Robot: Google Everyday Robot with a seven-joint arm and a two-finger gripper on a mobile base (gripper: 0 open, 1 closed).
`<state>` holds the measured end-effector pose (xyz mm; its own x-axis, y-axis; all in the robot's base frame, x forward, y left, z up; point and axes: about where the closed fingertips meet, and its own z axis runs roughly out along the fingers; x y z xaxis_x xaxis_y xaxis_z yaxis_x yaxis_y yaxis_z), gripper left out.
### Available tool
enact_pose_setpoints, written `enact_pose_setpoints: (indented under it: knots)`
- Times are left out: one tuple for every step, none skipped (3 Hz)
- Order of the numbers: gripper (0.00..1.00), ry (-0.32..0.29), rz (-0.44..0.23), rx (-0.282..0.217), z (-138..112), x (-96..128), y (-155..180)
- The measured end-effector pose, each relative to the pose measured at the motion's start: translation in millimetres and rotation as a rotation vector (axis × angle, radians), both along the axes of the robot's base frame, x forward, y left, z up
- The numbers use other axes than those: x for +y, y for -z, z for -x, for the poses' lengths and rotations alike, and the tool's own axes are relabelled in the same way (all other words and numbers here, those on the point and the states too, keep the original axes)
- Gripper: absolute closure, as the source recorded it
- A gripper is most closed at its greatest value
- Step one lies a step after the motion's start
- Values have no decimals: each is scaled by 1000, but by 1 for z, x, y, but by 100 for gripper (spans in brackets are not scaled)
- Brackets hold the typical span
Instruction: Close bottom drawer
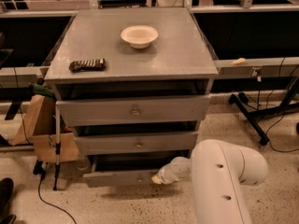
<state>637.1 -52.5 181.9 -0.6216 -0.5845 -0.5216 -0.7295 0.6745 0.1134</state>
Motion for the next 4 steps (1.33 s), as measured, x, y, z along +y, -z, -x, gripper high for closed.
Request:
enact_pose_setpoints:
  knots:
    - [16, 27, 7, -14, -10, -1, -4]
    - [0, 27, 7, -14, -3, -2, -4]
    - [0, 27, 7, -15, 2, 0, -4]
    - [0, 27, 7, -15, 5, 0, -4]
